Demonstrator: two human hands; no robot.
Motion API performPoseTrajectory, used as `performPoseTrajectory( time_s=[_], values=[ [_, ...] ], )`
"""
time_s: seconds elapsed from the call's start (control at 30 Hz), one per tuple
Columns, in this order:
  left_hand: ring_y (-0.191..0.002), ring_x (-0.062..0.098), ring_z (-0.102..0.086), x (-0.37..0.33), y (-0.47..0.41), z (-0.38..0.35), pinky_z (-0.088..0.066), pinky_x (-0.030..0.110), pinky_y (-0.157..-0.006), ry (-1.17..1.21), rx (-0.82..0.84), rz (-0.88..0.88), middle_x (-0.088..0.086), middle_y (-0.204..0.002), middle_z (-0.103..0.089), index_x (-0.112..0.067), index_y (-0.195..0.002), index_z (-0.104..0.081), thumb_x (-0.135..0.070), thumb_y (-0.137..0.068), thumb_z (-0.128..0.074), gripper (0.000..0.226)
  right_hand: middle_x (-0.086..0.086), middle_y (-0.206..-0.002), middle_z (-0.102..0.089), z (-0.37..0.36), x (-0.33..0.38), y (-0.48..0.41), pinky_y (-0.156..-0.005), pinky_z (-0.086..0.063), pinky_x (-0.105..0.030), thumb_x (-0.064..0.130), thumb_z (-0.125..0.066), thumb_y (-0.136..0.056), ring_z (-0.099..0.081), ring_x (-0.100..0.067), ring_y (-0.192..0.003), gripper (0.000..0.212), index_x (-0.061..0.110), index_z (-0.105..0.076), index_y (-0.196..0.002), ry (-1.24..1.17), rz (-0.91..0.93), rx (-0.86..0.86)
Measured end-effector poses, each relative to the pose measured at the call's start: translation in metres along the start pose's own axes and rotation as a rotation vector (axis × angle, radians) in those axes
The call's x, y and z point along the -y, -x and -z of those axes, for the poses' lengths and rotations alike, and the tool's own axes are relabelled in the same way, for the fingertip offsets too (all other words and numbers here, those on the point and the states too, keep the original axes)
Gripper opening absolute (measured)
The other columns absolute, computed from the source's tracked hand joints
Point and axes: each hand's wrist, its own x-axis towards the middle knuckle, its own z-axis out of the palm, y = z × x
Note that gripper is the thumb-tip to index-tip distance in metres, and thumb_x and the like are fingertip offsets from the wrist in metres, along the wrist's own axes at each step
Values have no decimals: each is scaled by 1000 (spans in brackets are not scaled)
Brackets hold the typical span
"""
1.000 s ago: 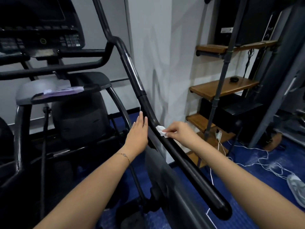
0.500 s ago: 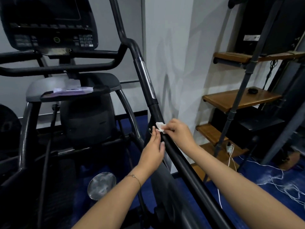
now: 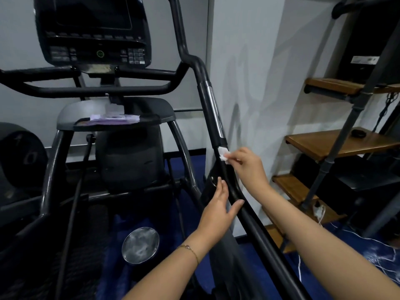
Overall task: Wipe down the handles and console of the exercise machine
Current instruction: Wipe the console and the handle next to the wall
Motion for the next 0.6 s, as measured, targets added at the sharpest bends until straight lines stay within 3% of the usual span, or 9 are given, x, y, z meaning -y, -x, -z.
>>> performPoseTrajectory(
  time_s=[0.03, 0.13, 0.33, 0.43, 0.5, 0.57, 0.6],
  values=[
    [-144, 2, -10, 1, -1, 0, -15, 7, -101, 1, 2, 4, -10, -158, 6, -15, -151, -6, -42, -95, -46, 74, -3, -80, -60, -2, 3, -9, -76, -43, -13, 2, -64, -83, -57, -6, -73, 14, 5, -73, -92, -101, -88, -29],
    [-144, 3, -10, 1, -1, 0, -16, 7, -100, -13, 14, 7, -11, -158, 8, -16, -151, -4, -43, -95, -45, 74, -6, -85, -68, -7, 7, -17, -90, -51, -32, 2, -65, -83, -64, -15, -83, 13, 2, -72, -94, -482, -359, -112],
    [-142, 11, -24, -3, 0, 7, -34, 20, -105, -206, 40, -40, -10, -157, 13, -17, -152, -1, -54, -94, -36, 77, -14, -84, -67, 3, -6, -11, -96, -49, -46, -5, -59, -84, -60, -19, -78, 21, -8, -66, -104, -579, -511, 13],
    [-144, 11, -18, -5, 0, 9, -32, 23, -109, -345, 35, -50, -6, -157, 16, -14, -152, -3, -74, -74, -12, 99, -5, -77, -68, -4, 3, -32, -92, -52, -44, 2, -63, -83, -64, -20, -78, 16, 2, -71, -97, -511, -461, -97],
    [-147, 12, -7, -6, -1, 11, -24, 26, -115, -468, 16, -95, -1, -155, 23, -11, -151, -3, -74, -62, 3, 109, 2, -81, -67, -4, 10, -38, -87, -52, -30, 7, -64, -83, -64, -14, -81, 14, 10, -74, -92, -367, -304, -201],
    [-147, 16, -8, -4, -7, 13, -21, 28, -116, -554, -67, -193, 4, -154, 24, -10, -151, -2, -72, -71, 5, 102, 6, -86, -60, -2, 19, -40, -81, -45, -15, 4, -62, -85, -57, -5, -82, 15, 8, -73, -94, -206, -81, -202],
    [-147, 17, -10, -1, -12, 14, -22, 28, -116, -560, -104, -206, 5, -154, 23, -10, -151, 0, -70, -80, -1, 92, 3, -90, -59, -2, 20, -41, -81, -44, -15, 4, -62, -85, -55, -6, -84, 15, 6, -73, -95, -104, 29, -146]
  ],
)
